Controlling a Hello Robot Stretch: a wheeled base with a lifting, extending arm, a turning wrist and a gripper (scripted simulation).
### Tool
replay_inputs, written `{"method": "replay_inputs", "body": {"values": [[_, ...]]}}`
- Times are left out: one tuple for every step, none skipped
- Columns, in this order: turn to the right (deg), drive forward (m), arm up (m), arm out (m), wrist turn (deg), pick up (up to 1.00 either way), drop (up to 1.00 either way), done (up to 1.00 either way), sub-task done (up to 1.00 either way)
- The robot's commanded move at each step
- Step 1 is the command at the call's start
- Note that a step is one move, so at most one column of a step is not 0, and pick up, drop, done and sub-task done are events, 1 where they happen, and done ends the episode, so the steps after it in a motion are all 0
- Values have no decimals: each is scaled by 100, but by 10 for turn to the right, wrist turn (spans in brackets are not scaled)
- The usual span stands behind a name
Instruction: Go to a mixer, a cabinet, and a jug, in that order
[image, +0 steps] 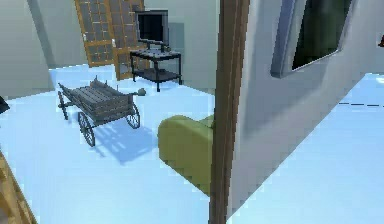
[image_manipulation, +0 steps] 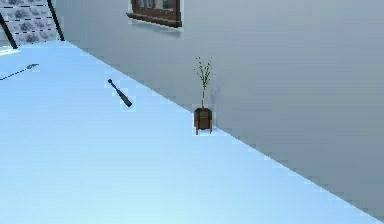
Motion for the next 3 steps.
{"method": "replay_inputs", "body": {"values": [[0, 55, 0, 0, 0, 0, 0, 0, 0], [-420, 0, 0, 0, 0, 0, 0, 0, 0], [0, 100, 0, 0, 0, 0, 0, 0, 0]]}}
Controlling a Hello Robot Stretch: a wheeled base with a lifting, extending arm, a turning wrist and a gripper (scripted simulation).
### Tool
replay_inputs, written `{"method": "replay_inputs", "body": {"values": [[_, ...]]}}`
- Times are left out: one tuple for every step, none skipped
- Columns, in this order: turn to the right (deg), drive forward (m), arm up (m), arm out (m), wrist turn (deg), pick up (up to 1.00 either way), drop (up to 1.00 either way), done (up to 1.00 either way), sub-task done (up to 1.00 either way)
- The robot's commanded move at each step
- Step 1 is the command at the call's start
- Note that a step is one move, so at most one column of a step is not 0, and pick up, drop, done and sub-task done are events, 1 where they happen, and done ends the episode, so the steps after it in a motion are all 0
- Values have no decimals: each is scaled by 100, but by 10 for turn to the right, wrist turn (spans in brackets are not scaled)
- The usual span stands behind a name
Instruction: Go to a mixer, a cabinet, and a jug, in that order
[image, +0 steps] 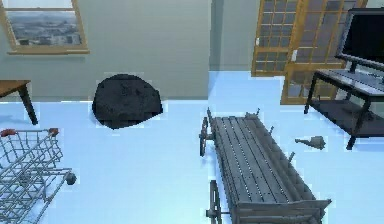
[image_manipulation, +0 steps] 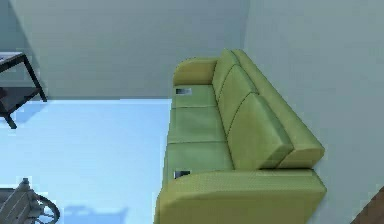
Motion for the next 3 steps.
{"method": "replay_inputs", "body": {"values": [[-90, 0, 0, 0, 0, 0, 0, 0, 0], [0, 20, 0, 0, 0, 0, 0, 0, 0], [-120, 0, 0, 0, 0, 0, 0, 0, 0]]}}
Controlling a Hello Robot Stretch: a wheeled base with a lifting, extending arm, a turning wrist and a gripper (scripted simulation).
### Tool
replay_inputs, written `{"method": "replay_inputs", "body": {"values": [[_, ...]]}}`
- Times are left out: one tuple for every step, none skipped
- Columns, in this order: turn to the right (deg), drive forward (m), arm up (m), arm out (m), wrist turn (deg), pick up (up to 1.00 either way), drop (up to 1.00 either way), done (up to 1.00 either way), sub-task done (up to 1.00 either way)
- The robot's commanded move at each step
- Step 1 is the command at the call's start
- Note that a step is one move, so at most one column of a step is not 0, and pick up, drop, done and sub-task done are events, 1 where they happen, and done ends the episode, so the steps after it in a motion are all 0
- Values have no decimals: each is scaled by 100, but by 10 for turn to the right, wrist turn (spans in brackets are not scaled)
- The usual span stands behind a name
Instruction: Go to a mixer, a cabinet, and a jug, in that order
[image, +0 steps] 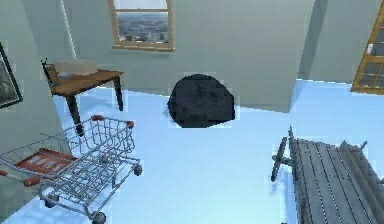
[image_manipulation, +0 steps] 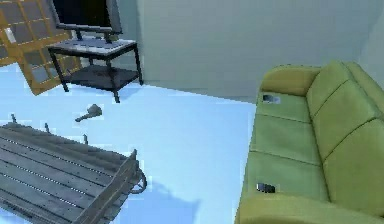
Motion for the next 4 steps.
{"method": "replay_inputs", "body": {"values": [[0, 80, 0, 0, 0, 0, 0, 0, 0], [180, 0, 0, 0, 0, 0, 0, 0, 0], [0, 100, 0, 0, 0, 0, 0, 0, 0], [30, 0, 0, 0, 0, 0, 0, 0, 0]]}}
